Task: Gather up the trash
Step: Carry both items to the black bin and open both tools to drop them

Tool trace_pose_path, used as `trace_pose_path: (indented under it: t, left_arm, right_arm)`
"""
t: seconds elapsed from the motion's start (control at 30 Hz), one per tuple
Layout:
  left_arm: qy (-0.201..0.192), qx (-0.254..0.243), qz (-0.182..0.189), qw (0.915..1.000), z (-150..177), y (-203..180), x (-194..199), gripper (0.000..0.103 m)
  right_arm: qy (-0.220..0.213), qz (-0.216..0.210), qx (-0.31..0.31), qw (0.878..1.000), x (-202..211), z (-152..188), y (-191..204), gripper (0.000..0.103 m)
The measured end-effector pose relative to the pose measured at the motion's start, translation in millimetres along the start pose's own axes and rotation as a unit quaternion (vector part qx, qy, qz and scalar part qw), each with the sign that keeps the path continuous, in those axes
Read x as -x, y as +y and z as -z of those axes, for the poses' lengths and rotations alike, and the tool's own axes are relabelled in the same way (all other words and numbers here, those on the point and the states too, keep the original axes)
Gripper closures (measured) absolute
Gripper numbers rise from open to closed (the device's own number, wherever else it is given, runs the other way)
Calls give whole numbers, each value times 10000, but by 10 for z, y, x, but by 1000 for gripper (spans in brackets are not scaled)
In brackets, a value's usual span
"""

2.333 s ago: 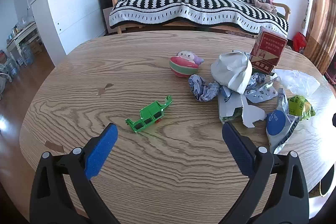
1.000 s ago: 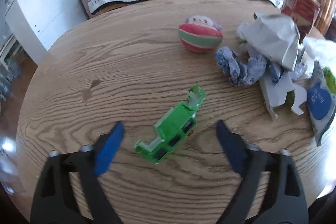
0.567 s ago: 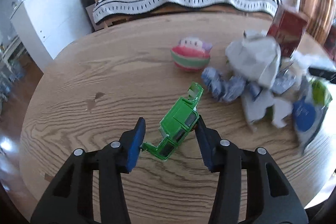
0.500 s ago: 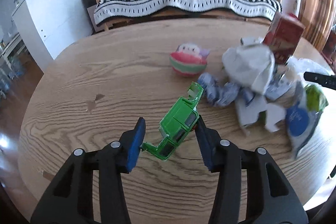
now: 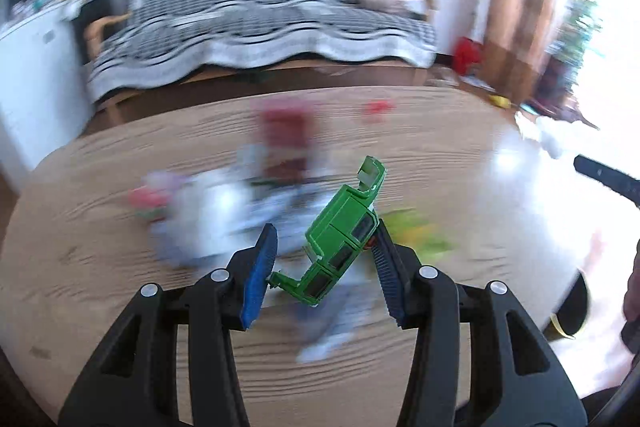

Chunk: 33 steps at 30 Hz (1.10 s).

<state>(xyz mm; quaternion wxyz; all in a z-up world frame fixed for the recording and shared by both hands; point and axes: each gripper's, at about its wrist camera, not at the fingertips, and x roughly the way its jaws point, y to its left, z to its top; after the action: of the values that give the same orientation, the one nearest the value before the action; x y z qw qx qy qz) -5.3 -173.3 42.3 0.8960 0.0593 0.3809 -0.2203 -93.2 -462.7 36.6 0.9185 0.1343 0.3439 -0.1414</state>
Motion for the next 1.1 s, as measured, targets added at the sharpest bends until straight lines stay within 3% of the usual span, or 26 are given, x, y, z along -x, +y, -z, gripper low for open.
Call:
trace_pose_path:
  t: [0.1, 0.23, 0.4, 0.53, 0.73, 0.83, 1.07, 1.1]
  left_arm:
    - [-14, -389, 581, 9976, -60, -782, -97, 56]
    - [75, -986, 1384, 9854, -19, -1946, -203, 56]
    - [283, -1578, 2156, 9632, 232, -3198, -322, 56]
    - [569, -1928, 2690, 9419, 576, -4010, -538, 56]
    - [988, -2530, 2871, 9186, 997, -4706, -955, 55]
    - [1187, -2682, 2951, 9093, 1101, -4855, -1206, 55]
    - [1409, -2845, 2970, 9006, 1215, -5068, -1538, 55]
    - [1422, -2861, 2974, 8997, 1232, -5103, -1567, 55]
  right_arm:
    - [-26, 568, -483, 9972, 201, 198, -697, 93]
    - [27, 1329, -1246, 9833, 447, 606, -1719, 93]
    - [343, 1974, -2005, 9590, 562, 1197, -2855, 93]
    - [812, 2093, -2540, 9408, 416, 1641, -3504, 93]
    - [1599, 1846, -3177, 9162, 28, 2266, -4139, 93]
    - [1715, 1607, -3549, 9049, -58, 2469, -4299, 93]
    - [1779, 1568, -3753, 8961, -211, 2561, -4418, 92]
    - [1807, 1573, -3775, 8945, -244, 2560, -4413, 84]
